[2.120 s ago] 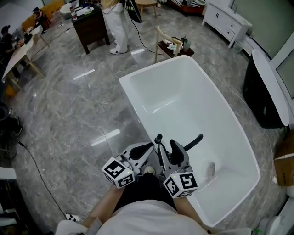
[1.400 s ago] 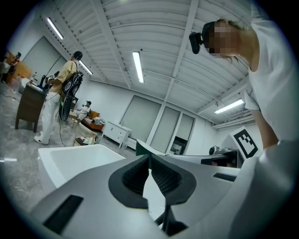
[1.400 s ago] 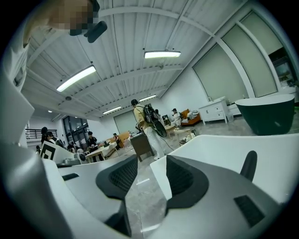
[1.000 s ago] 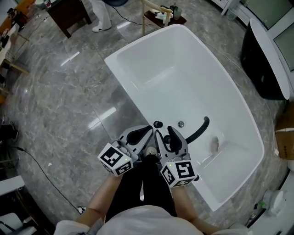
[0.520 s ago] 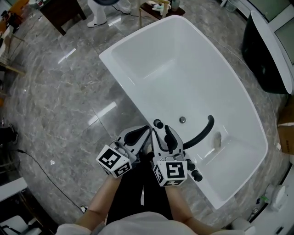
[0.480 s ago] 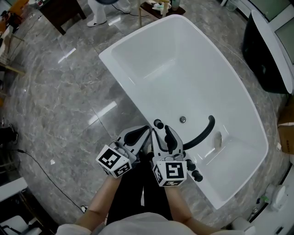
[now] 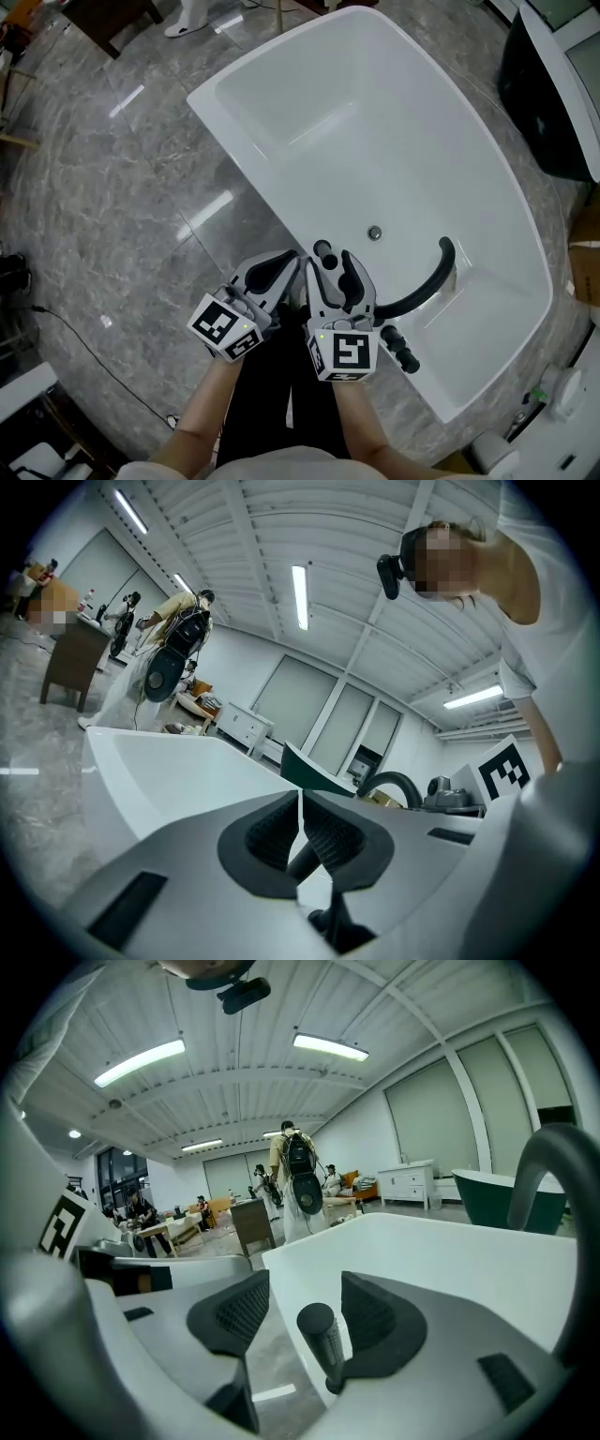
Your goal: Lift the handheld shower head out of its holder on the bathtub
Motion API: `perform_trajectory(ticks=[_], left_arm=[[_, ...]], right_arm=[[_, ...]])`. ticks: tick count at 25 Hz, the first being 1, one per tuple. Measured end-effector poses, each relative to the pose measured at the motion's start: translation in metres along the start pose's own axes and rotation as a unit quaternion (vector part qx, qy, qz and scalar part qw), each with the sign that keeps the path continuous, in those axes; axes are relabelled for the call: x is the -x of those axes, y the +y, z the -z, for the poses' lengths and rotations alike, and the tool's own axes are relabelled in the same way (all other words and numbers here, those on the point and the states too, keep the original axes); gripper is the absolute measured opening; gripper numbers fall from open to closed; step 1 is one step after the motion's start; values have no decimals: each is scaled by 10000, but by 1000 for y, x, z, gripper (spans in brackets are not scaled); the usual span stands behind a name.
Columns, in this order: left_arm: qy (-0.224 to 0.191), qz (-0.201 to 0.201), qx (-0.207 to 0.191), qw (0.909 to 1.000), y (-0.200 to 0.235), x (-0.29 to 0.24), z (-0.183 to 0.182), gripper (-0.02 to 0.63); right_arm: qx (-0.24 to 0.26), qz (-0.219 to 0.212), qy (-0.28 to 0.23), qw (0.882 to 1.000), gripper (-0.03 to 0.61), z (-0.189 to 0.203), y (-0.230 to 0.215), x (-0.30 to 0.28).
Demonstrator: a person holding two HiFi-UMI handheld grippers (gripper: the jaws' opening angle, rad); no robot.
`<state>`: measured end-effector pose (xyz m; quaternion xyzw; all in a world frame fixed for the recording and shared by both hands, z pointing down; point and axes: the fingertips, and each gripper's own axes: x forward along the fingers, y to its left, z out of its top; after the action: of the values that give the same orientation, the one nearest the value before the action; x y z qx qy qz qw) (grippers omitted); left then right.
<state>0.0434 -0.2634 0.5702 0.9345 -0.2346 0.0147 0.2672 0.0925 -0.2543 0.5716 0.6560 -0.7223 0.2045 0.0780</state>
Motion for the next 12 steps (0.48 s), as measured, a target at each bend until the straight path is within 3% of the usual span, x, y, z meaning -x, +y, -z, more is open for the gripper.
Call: perform_trajectory(ticks=[12], left_arm=[[231, -109, 106, 9996, 42, -5, 37, 20]], right_arm=[[36, 212, 339, 9992, 225, 47, -15, -24]])
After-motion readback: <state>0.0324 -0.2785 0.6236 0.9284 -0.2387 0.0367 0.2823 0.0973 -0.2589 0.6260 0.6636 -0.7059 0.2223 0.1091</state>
